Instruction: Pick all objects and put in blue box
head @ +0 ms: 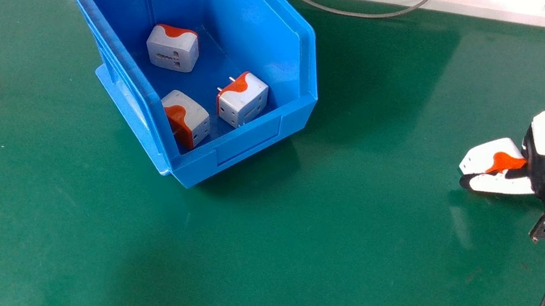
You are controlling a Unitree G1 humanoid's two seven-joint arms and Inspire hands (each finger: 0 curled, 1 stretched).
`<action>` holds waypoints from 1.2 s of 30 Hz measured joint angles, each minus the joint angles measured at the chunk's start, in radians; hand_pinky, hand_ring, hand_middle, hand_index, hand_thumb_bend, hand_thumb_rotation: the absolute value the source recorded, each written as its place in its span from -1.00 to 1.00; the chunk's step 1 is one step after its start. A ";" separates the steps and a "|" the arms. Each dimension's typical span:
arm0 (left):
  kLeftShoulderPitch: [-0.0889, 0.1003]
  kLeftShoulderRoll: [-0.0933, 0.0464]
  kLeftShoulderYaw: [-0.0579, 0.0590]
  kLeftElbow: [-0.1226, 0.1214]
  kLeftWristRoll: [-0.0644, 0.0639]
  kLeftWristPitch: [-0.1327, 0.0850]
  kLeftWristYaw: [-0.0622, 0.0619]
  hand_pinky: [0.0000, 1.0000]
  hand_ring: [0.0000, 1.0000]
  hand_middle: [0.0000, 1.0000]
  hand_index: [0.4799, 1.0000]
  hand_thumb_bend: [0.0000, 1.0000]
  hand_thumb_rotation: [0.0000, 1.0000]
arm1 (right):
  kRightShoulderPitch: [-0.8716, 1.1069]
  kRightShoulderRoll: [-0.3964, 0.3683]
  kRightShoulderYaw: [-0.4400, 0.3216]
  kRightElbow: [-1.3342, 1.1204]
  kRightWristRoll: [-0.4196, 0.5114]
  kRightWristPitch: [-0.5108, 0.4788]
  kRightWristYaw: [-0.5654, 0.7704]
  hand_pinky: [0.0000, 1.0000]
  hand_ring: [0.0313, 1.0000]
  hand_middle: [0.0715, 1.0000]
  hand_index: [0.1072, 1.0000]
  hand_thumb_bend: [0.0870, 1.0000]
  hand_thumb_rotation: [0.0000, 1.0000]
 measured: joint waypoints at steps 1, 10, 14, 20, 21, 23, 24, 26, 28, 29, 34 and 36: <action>0.000 0.000 0.000 0.000 0.000 0.000 -0.001 0.91 0.93 0.94 1.00 0.82 1.00 | 0.000 0.000 0.000 0.000 0.000 0.000 -0.004 -0.11 -0.03 -0.07 -0.32 -0.20 0.40; 0.001 -0.005 0.000 -0.001 0.000 0.000 -0.001 0.91 0.93 0.94 1.00 0.82 1.00 | 0.000 0.002 -0.004 0.000 0.001 -0.017 -0.040 -0.40 -0.37 -0.34 -0.46 -0.30 0.14; 0.001 -0.008 0.000 -0.001 0.001 0.000 -0.001 0.91 0.93 0.93 1.00 0.82 1.00 | 0.000 0.002 -0.014 0.000 0.009 -0.021 -0.040 -0.27 -0.21 -0.19 -0.34 -0.34 0.02; 0.001 -0.009 -0.002 -0.006 0.001 0.000 -0.001 0.92 0.94 0.94 1.00 0.82 1.00 | 0.000 0.001 -0.028 -0.004 0.017 -0.023 -0.047 -0.10 0.03 0.03 -0.14 -0.41 -0.23; 0.000 -0.009 -0.002 -0.005 0.001 0.000 -0.001 0.92 0.94 0.94 1.00 0.82 1.00 | 0.000 0.001 -0.032 -0.006 0.019 -0.028 -0.050 -0.09 0.04 0.04 -0.14 -0.41 -0.25; -0.001 -0.009 -0.002 -0.005 0.001 0.000 -0.001 0.92 0.94 0.94 1.00 0.82 1.00 | 0.000 -0.004 -0.037 -0.015 0.020 -0.042 -0.065 -0.10 0.03 0.03 -0.14 -0.45 -0.37; -0.002 -0.009 -0.004 -0.005 0.002 0.000 -0.001 0.92 0.94 0.94 1.00 0.81 1.00 | 0.001 -0.006 -0.039 -0.020 0.020 -0.046 -0.074 -0.11 0.02 0.03 -0.13 -0.47 -0.45; -0.003 -0.009 -0.008 -0.005 0.002 0.001 0.000 0.93 0.94 0.94 1.00 0.81 1.00 | 0.001 -0.013 -0.042 -0.030 0.020 -0.061 -0.087 -0.11 0.02 0.03 -0.14 -0.49 -0.52; -0.008 -0.009 -0.009 -0.005 0.003 0.003 0.001 0.93 0.94 0.94 1.00 0.81 1.00 | 0.001 -0.019 -0.042 -0.035 0.020 -0.067 -0.094 -0.11 0.03 0.03 -0.14 -0.50 -0.54; -0.011 -0.009 -0.009 -0.005 0.003 0.004 0.002 0.93 0.94 0.94 1.00 0.81 1.00 | 0.001 -0.022 -0.042 -0.037 0.020 -0.070 -0.095 -0.11 0.03 0.04 -0.12 -0.50 -0.55; -0.027 -0.008 -0.009 0.004 0.003 0.005 0.003 0.93 0.94 0.94 1.00 0.80 1.00 | 0.009 -0.043 -0.043 -0.060 0.019 -0.107 -0.116 -0.08 0.06 0.07 -0.08 -0.51 -0.62; -0.031 -0.008 -0.009 0.006 0.003 0.005 0.003 0.93 0.94 0.94 1.00 0.80 1.00 | 0.010 -0.045 -0.044 -0.065 0.018 -0.109 -0.121 -0.08 0.06 0.08 -0.06 -0.51 -0.62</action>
